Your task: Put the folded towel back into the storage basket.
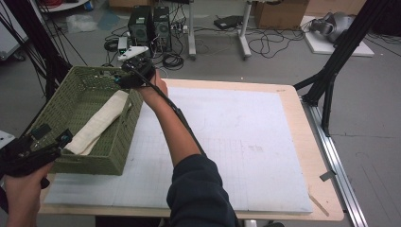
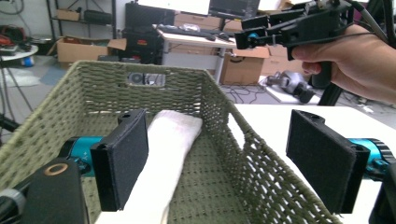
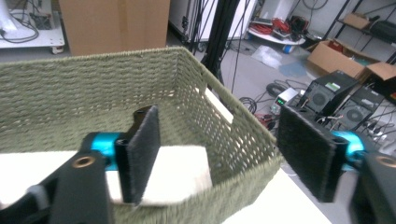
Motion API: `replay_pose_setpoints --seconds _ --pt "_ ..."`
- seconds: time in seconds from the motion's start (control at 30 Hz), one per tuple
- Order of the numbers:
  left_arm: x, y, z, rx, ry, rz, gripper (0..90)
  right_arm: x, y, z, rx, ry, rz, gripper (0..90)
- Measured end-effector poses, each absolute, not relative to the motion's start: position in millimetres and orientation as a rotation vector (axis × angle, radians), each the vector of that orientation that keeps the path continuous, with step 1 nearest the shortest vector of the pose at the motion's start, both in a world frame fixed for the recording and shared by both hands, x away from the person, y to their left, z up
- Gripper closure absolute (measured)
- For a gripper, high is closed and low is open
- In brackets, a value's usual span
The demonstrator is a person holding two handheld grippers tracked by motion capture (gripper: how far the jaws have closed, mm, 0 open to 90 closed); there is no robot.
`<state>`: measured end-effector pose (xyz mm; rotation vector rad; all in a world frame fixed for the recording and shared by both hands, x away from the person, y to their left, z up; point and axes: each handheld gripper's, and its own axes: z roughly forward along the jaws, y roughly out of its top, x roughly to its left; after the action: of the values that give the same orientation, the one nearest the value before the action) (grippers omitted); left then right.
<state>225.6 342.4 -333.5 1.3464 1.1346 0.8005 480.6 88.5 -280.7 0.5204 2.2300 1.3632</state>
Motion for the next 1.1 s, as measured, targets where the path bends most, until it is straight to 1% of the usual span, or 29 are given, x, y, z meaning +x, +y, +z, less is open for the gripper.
replay_pose_setpoints --seconds 0.07,0.27,0.33,0.47,0.73,0.93,1.1 --pt "226 339 -333 1.361 1.123 0.796 19.6 478 80 -282 0.532 2.233 1.366 25.6" --pt "229 330 -332 1.384 1.087 0.765 19.4 468 55 -287 0.567 2.245 1.38 18.9" --pt "230 326 -332 1.394 1.077 0.757 19.5 463 41 -291 0.566 2.258 1.371 18.6" --pt "233 319 -332 1.413 1.059 0.736 19.5 461 27 -293 0.588 2.255 1.375 17.1" --pt "238 308 -332 1.44 1.029 0.703 19.5 455 -5 -292 0.625 2.238 1.421 17.1" --pt "240 296 -331 1.472 0.974 0.683 19.6 445 -27 -291 0.629 2.219 1.432 17.1" --pt "244 287 -330 1.458 0.927 0.649 19.6 437 -47 -291 0.644 2.209 1.411 17.0"
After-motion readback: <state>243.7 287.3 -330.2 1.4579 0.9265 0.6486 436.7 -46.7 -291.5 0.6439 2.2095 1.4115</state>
